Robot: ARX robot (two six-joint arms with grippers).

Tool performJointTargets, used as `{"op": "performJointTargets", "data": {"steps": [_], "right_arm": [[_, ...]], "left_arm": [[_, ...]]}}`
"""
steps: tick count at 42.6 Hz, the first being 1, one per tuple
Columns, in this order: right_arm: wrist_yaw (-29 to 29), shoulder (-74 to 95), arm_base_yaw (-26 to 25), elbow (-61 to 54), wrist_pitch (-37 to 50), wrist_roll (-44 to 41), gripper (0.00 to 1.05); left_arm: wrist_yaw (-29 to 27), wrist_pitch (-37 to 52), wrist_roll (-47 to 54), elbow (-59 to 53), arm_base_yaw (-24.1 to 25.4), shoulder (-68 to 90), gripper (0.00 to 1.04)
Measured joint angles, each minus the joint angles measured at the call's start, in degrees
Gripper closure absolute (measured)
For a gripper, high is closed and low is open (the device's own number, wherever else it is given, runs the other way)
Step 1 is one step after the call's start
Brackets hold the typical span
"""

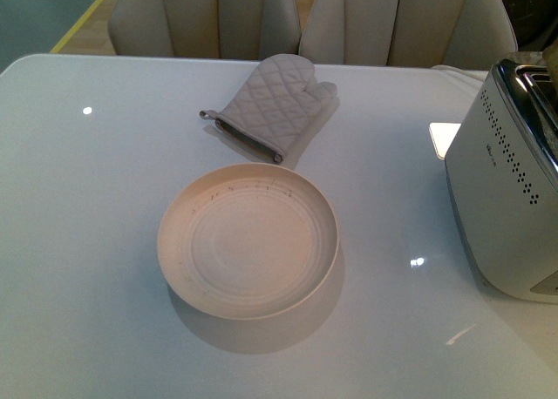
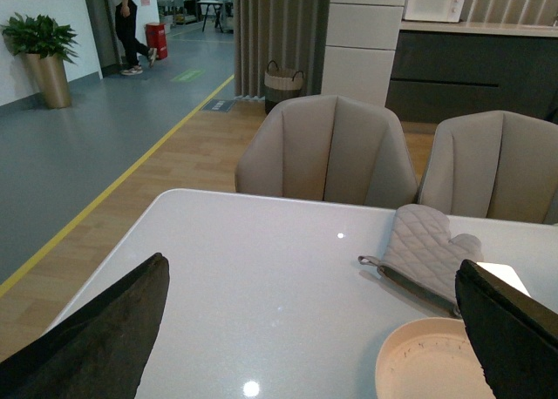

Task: Put bread into toaster

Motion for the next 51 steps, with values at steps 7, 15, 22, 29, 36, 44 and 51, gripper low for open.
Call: {"op": "performJointTargets", "data": {"steps": [7,15,22,29,36,44,51], "right_arm": [[1.8,2.3,0.7,-0.6,-0.9,0.5,1.02],[0.9,9.3,1.3,-0.6,-0.6,3.1,1.02],[1.1,11.8,1.0,-1.2,2.5,5.8,0.74],[0.9,7.1,0.6,-2.8,3.5,7.2,0.55],[0.7,-3.0,0.3,-5.1,3.7,7.7,0.34],[-6.8,-22.4,0.2,-17.1,22.6,7.5,0.33],[-7.5,-26.6,0.3,-27.5,30.5,7.4,0.66]], "left_arm": [[0.0,0.0,0.0,0.0,0.0,0.0,0.07],[0.0,0.0,0.0,0.0,0.0,0.0,0.07],[0.0,0.0,0.0,0.0,0.0,0.0,0.07],[0.0,0.0,0.0,0.0,0.0,0.0,0.07],[0.0,0.0,0.0,0.0,0.0,0.0,0.07],[0.0,0.0,0.0,0.0,0.0,0.0,0.07],[0.0,0.0,0.0,0.0,0.0,0.0,0.07]]}}
